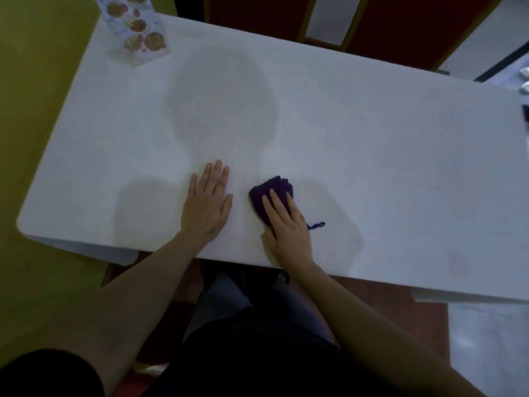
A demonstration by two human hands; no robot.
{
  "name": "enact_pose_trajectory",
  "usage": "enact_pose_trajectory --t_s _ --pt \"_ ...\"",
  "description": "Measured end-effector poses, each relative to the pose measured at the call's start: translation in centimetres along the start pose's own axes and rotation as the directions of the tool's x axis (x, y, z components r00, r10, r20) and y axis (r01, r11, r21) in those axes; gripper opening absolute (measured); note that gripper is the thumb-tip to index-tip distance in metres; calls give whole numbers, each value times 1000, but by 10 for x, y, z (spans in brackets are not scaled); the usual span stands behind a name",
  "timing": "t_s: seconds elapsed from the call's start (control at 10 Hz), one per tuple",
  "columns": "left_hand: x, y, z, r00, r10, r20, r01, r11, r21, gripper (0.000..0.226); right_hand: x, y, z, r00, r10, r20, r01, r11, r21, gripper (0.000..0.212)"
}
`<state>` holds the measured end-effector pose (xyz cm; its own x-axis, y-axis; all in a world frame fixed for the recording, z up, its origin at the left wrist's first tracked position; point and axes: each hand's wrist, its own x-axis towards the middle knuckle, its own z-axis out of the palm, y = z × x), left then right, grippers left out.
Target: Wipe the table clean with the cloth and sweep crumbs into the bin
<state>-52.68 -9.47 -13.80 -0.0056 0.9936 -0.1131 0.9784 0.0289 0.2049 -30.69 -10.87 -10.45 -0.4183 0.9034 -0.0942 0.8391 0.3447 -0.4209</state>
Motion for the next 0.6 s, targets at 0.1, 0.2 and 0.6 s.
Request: enact_pose_trajectory --t_s 0.1,0.2,0.6 --pt "-1 8 4 1000 3 3 -3 999 44 64 -31 34 -11 999 7 -34 -8 1000 -28 67" --pt "-1 8 4 1000 6 4 -7 999 45 65 -22 64 -21 1000 -8 -14 7 999 -34 67" --pt "18 75 -12 997 -4 74 10 996 -86 69 -28 106 -64 970 211 -122 -205 977 56 63"
